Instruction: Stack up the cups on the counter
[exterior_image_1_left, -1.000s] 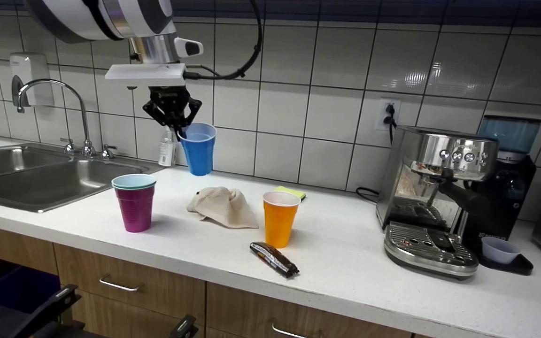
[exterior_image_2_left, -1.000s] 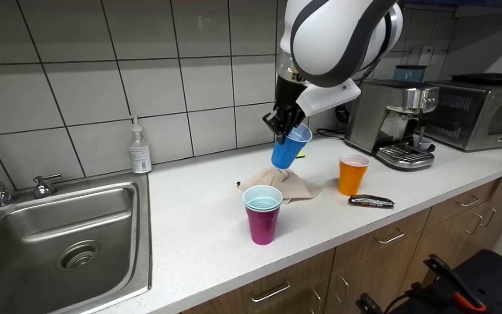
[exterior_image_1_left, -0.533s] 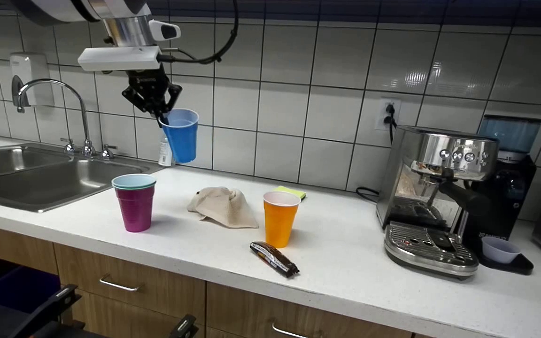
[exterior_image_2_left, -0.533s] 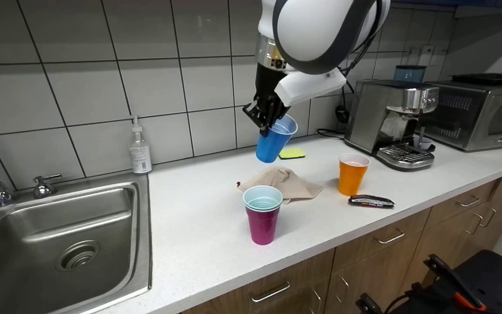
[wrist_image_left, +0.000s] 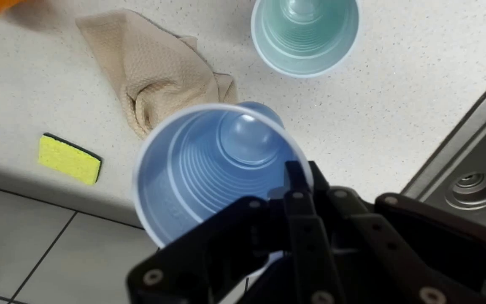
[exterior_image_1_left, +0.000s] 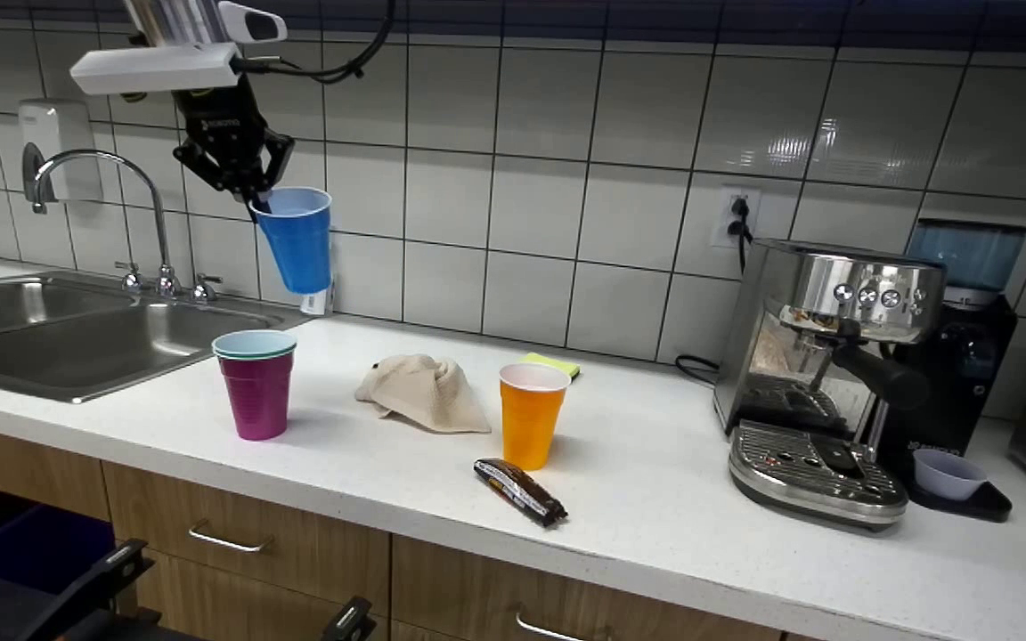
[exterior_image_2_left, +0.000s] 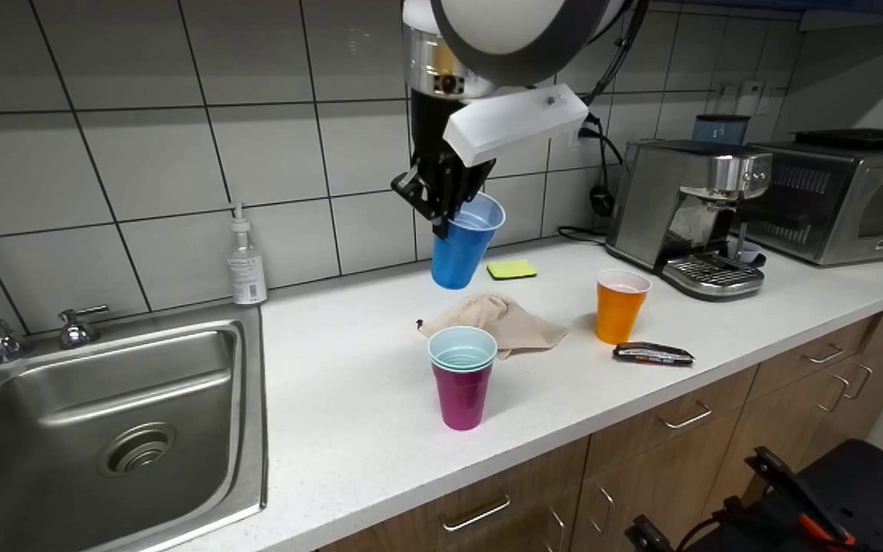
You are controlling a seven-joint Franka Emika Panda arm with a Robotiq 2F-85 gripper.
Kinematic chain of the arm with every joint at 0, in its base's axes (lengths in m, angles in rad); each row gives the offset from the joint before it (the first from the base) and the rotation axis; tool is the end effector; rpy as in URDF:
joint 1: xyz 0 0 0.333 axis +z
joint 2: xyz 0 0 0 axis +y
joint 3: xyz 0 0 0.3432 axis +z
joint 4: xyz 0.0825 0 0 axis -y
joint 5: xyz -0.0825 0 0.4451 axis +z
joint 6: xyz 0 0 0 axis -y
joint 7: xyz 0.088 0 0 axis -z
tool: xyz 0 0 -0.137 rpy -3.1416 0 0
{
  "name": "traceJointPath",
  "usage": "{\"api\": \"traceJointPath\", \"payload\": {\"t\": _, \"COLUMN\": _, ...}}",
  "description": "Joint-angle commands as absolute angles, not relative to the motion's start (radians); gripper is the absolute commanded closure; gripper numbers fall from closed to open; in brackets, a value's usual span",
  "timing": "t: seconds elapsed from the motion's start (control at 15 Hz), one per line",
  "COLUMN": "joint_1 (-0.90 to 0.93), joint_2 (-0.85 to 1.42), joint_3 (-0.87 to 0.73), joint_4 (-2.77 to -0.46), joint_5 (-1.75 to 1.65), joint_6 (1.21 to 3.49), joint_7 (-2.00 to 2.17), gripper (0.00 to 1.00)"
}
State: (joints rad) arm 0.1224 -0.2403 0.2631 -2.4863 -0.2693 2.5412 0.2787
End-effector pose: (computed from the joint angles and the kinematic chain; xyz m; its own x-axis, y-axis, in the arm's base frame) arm 0.4848 0.1933 0.3627 0.8959 0.3184 0.3097 0.2706 -0.9442 0.1877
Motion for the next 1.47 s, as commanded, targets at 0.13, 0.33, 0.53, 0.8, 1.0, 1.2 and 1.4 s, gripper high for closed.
{"api": "traceJointPath", "payload": {"t": 0.13, "joint_1": 0.142, "joint_2": -0.239, "joint_3": 0.301, "joint_4": -2.449, "joint_5": -0.268, "joint_6": 2.414, "joint_7": 0.349, "gripper": 0.99}}
{"api": "traceJointPath", "payload": {"t": 0.33, "joint_1": 0.148, "joint_2": -0.236, "joint_3": 0.304, "joint_4": -2.442, "joint_5": -0.265, "joint_6": 2.380, "joint_7": 0.359, "gripper": 0.99}}
{"api": "traceJointPath", "payload": {"t": 0.53, "joint_1": 0.157, "joint_2": -0.226, "joint_3": 0.300, "joint_4": -2.436, "joint_5": -0.252, "joint_6": 2.358, "joint_7": 0.352, "gripper": 0.99}}
{"api": "traceJointPath", "payload": {"t": 0.8, "joint_1": 0.171, "joint_2": -0.201, "joint_3": 0.295, "joint_4": -2.428, "joint_5": -0.222, "joint_6": 2.356, "joint_7": 0.336, "gripper": 0.99}}
{"api": "traceJointPath", "payload": {"t": 1.0, "joint_1": 0.179, "joint_2": -0.181, "joint_3": 0.292, "joint_4": -2.423, "joint_5": -0.199, "joint_6": 2.355, "joint_7": 0.331, "gripper": 0.99}}
{"api": "traceJointPath", "payload": {"t": 1.2, "joint_1": 0.184, "joint_2": -0.166, "joint_3": 0.289, "joint_4": -2.420, "joint_5": -0.185, "joint_6": 2.353, "joint_7": 0.327, "gripper": 0.99}}
{"api": "traceJointPath", "payload": {"t": 1.4, "joint_1": 0.186, "joint_2": -0.153, "joint_3": 0.287, "joint_4": -2.417, "joint_5": -0.171, "joint_6": 2.349, "joint_7": 0.327, "gripper": 0.99}}
